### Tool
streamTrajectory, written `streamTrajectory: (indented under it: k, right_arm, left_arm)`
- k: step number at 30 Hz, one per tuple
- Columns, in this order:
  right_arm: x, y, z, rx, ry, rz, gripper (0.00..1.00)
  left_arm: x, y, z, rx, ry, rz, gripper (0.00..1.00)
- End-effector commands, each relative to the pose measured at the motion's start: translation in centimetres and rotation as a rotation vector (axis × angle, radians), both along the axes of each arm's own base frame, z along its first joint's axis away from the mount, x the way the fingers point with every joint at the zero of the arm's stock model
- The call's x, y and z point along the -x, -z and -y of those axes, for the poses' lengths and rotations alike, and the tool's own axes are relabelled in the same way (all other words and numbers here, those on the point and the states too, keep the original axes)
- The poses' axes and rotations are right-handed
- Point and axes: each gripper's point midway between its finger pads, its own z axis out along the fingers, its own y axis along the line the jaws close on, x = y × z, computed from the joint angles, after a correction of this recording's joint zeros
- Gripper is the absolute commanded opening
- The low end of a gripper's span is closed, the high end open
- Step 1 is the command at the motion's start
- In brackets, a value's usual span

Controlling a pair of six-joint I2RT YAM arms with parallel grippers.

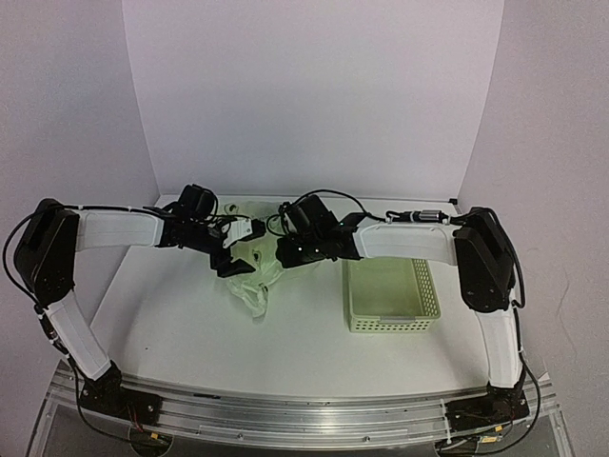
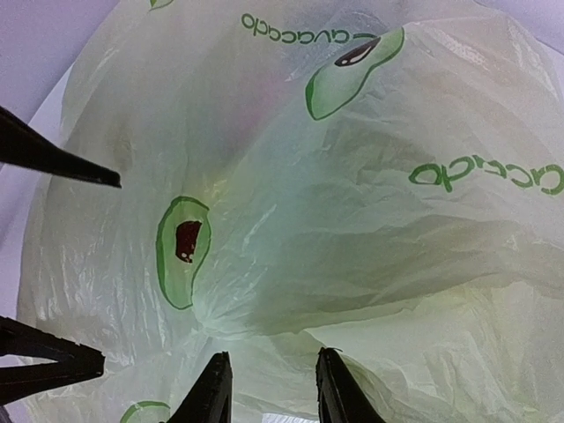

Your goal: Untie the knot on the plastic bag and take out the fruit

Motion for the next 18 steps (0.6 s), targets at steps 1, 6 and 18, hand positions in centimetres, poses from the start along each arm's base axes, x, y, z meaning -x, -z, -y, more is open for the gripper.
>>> streamTrajectory:
  k: [1,6,18]
  right_arm:
    - [-0.1,0.4,-0.2,-0.015,0.012,-0.017,0.31]
    - [0.0,1.4,0.1,0.007,0.009,-0.025,0.31]
    - [0.6,2.6,0.6,0.039,-0.011,-0.037,0.31]
  left_arm:
    - [0.2,2.9,-1.5,-0.119,0.017,0.059,0.87]
    - [0.6,5.0,-2.5,-0.182,0.036,0.093,0.81]
    - [1.1,4.8,-2.3,-0.153,0.018,0.035,0.21]
